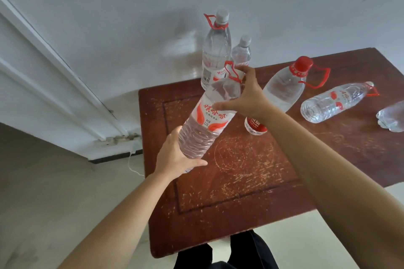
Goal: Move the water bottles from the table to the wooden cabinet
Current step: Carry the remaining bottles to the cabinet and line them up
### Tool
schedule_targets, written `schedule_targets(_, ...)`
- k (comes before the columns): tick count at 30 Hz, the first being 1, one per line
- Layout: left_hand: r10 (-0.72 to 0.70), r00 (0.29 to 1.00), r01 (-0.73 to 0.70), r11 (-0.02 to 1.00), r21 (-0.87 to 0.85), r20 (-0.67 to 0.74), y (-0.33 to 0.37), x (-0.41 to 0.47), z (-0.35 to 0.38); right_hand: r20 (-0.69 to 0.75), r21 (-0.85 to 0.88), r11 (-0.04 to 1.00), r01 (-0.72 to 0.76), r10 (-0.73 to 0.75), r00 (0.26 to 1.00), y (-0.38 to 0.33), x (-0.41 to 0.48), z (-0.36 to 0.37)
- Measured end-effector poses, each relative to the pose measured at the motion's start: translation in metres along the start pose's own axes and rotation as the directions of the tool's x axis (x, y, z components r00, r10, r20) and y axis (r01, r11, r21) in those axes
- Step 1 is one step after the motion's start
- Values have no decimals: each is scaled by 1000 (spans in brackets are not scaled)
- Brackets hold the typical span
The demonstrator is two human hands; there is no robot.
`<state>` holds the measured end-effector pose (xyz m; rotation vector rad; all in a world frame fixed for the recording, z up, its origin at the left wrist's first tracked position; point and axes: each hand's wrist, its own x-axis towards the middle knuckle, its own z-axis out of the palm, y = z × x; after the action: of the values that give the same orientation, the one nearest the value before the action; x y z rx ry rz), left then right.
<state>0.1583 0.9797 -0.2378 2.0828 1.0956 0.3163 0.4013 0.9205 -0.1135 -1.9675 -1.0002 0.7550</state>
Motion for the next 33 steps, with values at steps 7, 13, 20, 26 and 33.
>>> schedule_targets(7,160,960,-150,987,57,-231,-3,-28,23,70,-515,843,155,-139,988,-13,-58,-15)
schedule_targets(13,265,918,-235,963,132,-296,-12,-38,35,492,-866,-46,498,-251,833,-20,-69,10)
schedule_targets(20,296,940,-213,899,382,-172,-15,-49,29,491,-871,-10,491,-11,871,20,-68,28)
schedule_targets(26,207,977,-150,842,518,-53,-8,-59,19,480,-875,49,481,-40,876,50,-76,35)
schedule_targets(33,192,940,48,744,667,-282,37,-55,-41,475,-844,74,530,-355,805,7,-44,25)
